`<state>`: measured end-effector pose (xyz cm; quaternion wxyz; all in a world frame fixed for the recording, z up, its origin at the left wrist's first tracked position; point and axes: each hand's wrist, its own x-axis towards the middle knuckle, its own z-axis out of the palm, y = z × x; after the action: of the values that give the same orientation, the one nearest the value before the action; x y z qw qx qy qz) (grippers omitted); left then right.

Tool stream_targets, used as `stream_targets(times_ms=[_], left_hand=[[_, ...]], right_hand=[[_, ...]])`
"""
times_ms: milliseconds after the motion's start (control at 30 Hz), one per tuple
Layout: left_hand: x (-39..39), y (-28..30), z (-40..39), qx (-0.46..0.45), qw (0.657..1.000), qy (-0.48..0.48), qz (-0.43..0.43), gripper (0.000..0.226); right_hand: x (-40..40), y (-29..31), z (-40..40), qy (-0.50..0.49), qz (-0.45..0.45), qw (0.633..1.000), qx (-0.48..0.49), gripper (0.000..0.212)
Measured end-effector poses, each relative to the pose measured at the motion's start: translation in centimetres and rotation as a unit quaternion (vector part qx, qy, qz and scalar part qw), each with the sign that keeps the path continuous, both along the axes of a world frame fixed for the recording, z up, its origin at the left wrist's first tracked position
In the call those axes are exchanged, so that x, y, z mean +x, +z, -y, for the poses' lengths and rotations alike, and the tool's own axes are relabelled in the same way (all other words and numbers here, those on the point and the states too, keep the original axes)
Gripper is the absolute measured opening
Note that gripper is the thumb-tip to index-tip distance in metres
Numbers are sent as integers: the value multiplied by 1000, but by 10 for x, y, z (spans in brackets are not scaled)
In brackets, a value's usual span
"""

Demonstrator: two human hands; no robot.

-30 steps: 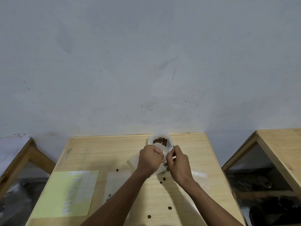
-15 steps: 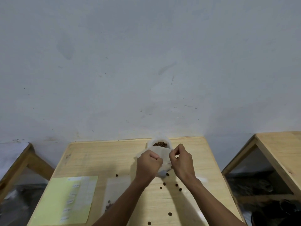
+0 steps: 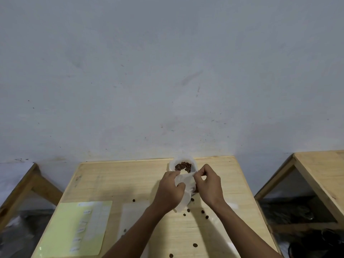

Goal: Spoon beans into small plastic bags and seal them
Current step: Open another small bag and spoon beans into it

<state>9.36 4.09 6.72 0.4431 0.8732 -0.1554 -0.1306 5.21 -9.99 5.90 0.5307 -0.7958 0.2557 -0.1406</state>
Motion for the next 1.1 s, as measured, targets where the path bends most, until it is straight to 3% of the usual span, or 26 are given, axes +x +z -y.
stream_targets(times_ms=[133, 300, 567, 767, 833, 900, 967, 1100], left_hand=[[0, 1, -4, -1, 999, -40, 29, 59], [0, -13, -5, 116, 975, -80, 169, 92], [22, -20, -10, 156, 951, -69, 257, 72], [34, -23, -29, 172, 959, -30, 224, 66], [39, -26, -42, 157, 969, -3, 192, 67], [40, -27, -55, 150, 975, 17, 162, 70], [40, -29, -66, 152, 980, 38, 125, 70], [41, -34, -77, 159, 983, 71, 61, 68]], right_hand=[[5, 2, 5, -8, -2, 999, 45, 19], [15, 6, 10, -14, -3, 989, 144, 17], [27, 11, 18, 0, -36, 966, 254, 16], [34, 9, 22, 83, -59, 946, 307, 23], [34, -7, 28, 94, -75, 971, 208, 29], [32, -31, 36, 143, -114, 983, -2, 27], [29, -53, 42, 223, -178, 942, -178, 19], [26, -84, 44, 285, -233, 860, -353, 32]])
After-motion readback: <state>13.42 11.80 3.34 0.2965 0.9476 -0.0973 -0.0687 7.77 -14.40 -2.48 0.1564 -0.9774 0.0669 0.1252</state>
